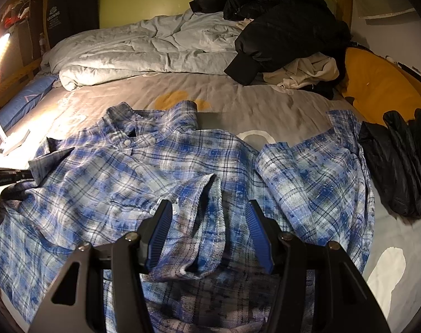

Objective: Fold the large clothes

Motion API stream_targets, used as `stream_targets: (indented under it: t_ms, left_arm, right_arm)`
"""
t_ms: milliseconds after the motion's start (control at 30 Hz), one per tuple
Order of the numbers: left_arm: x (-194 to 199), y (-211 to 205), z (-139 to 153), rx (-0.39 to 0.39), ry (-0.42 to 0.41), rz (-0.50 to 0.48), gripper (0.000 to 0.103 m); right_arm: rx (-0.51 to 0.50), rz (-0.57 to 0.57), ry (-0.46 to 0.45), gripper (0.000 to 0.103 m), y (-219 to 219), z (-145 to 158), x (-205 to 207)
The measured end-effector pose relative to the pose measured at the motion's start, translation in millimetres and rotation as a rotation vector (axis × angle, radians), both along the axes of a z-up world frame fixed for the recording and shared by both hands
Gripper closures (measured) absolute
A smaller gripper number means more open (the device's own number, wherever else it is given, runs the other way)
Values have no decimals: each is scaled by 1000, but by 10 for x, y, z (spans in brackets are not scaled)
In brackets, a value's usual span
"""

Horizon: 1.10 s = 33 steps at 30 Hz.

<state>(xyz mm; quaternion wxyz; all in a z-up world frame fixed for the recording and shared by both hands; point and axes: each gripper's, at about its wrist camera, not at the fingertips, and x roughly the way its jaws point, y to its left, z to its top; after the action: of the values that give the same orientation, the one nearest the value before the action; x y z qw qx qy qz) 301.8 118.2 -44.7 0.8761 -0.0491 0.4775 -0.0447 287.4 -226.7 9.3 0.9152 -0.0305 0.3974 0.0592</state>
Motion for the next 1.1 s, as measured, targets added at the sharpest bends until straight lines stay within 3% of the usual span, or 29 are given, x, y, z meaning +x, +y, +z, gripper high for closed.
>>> stream_targets:
  t_ms: [133, 200, 267, 367, 567, 733, 900, 1033, 1100]
  left_arm:
    - [-58, 171, 254, -45, -65, 12, 103]
    - [-100, 172, 319, -118, -46, -67, 103]
    - [-136, 97, 347, -126, -39, -113, 100]
    - [-204, -66, 336, -56, -57, -143, 57]
    - [-36, -302, 203, -90, -58, -169, 55]
    - [55, -459, 8, -52, -14, -187, 53]
    - [86, -627, -92, 18, -24, -209, 34]
    - [130, -673, -142, 43, -13, -191, 34]
    - [150, -626, -156, 23, -10, -162, 45]
  right_arm:
    - [-1, 0, -5, 51, 5, 5, -2]
    - [-4, 0, -3, 51, 11, 2, -2]
    - [-6, 0, -1, 51, 19, -2, -2]
    - [-6, 0, 0, 51, 29, -7, 0]
    - [-16, 4, 2, 51, 60, -28, -7]
    - [-17, 1, 3, 51, 51, -36, -10]
    - [-16, 0, 13, 51, 30, -54, 3]
    - [-21, 2, 15, 51, 36, -64, 5]
    - [-20, 0, 15, 51, 30, -64, 8]
